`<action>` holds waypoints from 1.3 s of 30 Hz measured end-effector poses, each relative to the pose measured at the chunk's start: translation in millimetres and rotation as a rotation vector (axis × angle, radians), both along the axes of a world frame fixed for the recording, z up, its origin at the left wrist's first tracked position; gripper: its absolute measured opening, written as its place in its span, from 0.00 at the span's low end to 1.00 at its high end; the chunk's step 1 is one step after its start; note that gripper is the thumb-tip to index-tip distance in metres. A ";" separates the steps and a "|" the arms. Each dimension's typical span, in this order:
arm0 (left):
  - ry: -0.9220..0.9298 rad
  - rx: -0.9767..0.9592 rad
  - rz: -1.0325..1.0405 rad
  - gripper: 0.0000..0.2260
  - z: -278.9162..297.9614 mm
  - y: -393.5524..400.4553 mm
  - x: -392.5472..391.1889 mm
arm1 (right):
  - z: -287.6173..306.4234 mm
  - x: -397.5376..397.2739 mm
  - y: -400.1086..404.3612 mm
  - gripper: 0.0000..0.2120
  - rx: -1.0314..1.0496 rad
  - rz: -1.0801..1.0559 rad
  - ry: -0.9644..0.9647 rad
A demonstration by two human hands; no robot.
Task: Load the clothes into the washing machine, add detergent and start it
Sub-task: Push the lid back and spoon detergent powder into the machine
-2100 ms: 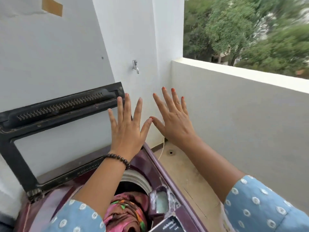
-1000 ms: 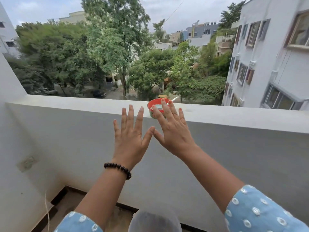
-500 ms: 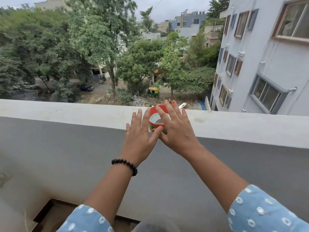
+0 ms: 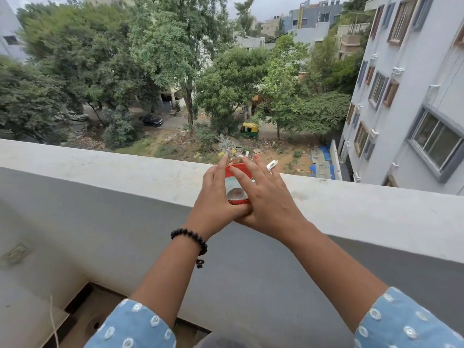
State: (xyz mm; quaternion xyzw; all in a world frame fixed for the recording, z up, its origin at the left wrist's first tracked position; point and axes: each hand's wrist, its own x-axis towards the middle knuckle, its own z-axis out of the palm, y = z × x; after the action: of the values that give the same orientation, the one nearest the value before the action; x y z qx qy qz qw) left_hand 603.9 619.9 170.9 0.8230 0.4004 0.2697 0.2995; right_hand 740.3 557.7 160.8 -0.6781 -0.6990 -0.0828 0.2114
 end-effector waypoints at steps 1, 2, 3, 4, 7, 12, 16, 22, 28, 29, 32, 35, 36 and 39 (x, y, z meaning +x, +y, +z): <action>-0.003 -0.016 0.021 0.49 1.1 -1.2 1.4 | -0.2 1.9 0.0 0.42 0.004 0.021 -0.001; -0.008 -0.023 0.043 0.49 2.4 -2.5 2.0 | 0.3 3.6 0.0 0.43 0.010 0.046 0.004; -0.016 -0.020 0.065 0.49 3.5 -3.7 2.6 | 1.0 5.0 -0.3 0.44 0.010 0.071 0.017; -0.026 -0.013 0.086 0.48 4.4 -5.2 2.8 | 1.9 6.3 -0.6 0.45 0.001 0.094 0.033; -0.049 0.005 0.137 0.48 6.0 -11.1 3.9 | 6.8 10.6 -2.8 0.48 -0.019 0.158 0.054; -0.077 0.042 0.190 0.49 13.0 -20.6 0.8 | 15.5 17.3 -2.2 0.48 -0.037 0.267 0.051; -0.109 0.064 0.237 0.49 20.1 -29.4 -11.3 | 21.8 14.7 -4.0 0.49 -0.043 0.369 0.076; -0.105 0.104 0.355 0.50 21.0 -48.0 -38.6 | 23.7 -2.2 -4.6 0.51 -0.031 0.513 0.051; -0.075 0.120 0.540 0.50 12.5 -73.4 -78.9 | 15.8 -42.6 -0.6 0.50 -0.004 0.693 0.065; -0.076 0.116 0.576 0.50 9.6 -78.9 -87.2 | 12.7 -51.6 -0.3 0.49 -0.006 0.728 0.091; -0.069 0.101 0.689 0.51 1.5 -98.6 -114.8 | 2.7 -82.6 -1.2 0.45 -0.016 0.829 0.162; -0.045 0.089 0.801 0.51 -3.8 -123.1 -148.1 | -5.5 -120.5 -9.6 0.42 -0.035 0.916 0.168; -0.042 0.093 0.829 0.51 -5.6 -131.8 -160.4 | -6.8 -134.1 -13.9 0.41 -0.039 0.946 0.173; -0.015 0.104 0.921 0.50 -10.3 -161.6 -198.1 | -7.9 -175.3 -27.9 0.36 -0.009 1.008 0.239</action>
State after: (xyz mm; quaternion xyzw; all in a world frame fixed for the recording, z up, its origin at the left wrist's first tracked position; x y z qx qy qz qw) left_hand 405.8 458.2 160.6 0.5717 0.7079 0.4002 0.1095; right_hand 565.0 529.9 152.9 -0.2630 -0.9102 0.1104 0.3002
